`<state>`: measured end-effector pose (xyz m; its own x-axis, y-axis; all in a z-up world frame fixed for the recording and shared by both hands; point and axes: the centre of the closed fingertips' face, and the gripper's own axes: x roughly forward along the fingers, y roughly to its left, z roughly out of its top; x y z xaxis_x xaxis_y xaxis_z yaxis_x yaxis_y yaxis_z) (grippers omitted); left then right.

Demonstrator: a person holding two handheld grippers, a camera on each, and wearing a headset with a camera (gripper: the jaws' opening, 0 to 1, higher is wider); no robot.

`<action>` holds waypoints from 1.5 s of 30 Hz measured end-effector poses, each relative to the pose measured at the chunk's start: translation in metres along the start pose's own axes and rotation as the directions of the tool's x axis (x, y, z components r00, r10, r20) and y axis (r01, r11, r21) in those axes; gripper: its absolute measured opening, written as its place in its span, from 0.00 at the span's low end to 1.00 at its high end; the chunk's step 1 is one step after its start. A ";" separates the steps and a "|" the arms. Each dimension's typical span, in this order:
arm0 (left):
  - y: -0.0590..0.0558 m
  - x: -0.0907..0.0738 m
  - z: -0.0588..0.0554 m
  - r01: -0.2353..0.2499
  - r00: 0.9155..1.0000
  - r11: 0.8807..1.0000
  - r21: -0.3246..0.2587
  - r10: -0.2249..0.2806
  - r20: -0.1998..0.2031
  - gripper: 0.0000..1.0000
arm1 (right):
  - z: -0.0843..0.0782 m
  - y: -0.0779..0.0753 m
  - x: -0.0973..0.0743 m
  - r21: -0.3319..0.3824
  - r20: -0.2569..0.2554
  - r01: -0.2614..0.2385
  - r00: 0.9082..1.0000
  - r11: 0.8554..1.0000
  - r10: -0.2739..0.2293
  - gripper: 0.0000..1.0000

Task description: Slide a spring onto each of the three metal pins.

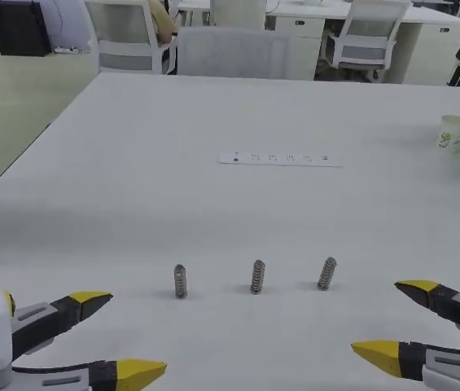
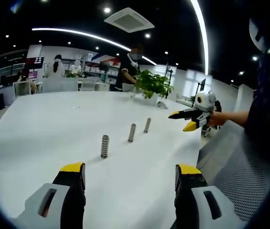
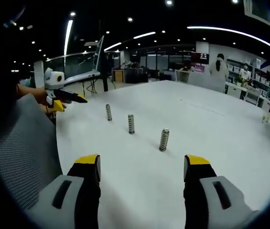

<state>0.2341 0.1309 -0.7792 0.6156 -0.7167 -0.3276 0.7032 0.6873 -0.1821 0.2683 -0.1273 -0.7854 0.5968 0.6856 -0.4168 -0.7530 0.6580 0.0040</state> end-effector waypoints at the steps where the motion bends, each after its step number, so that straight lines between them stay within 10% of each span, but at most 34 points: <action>1: 0.000 0.000 -0.001 -0.002 1.000 1.000 -0.002 0.002 -0.001 0.74 | -0.001 0.000 0.000 0.000 0.000 0.001 1.000 1.000 -0.001 0.72; 45: 0.008 0.000 -0.009 -0.028 1.000 0.999 -0.024 0.027 -0.012 0.76 | 0.006 -0.001 -0.002 0.009 0.006 0.030 1.000 1.000 -0.030 0.77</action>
<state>0.2372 0.1373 -0.7888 0.6304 -0.6961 -0.3437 0.6773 0.7095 -0.1947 0.2697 -0.1277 -0.7796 0.6204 0.6676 -0.4117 -0.7326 0.6806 -0.0003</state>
